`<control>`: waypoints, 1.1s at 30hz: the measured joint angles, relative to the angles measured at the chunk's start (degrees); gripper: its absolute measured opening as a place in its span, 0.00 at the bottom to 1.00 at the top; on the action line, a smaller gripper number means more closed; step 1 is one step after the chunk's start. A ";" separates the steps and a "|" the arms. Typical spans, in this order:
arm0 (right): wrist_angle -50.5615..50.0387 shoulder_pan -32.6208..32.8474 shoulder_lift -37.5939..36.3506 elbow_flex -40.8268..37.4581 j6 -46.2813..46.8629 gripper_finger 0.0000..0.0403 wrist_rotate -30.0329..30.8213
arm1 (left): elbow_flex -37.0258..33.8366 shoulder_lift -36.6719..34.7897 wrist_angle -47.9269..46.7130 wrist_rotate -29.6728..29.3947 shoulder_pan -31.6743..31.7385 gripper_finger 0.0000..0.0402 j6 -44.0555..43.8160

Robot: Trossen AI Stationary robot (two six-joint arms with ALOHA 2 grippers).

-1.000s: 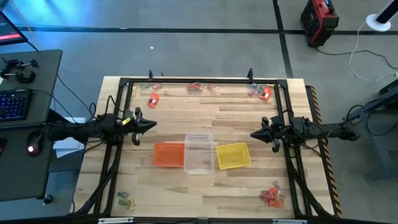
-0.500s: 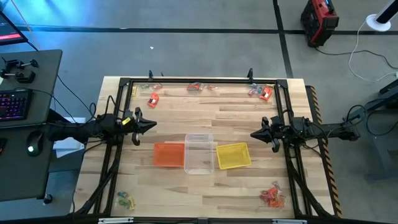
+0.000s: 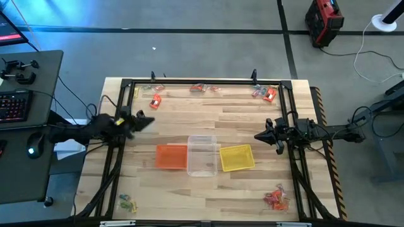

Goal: Sort candy by brand, put in halloween buckets
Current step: Put the orange chocolate bar into the orange bin

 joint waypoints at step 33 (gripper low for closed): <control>-0.02 -0.01 -0.01 0.00 0.00 0.00 0.00 | 43.76 66.65 -60.22 8.67 43.78 0.39 10.52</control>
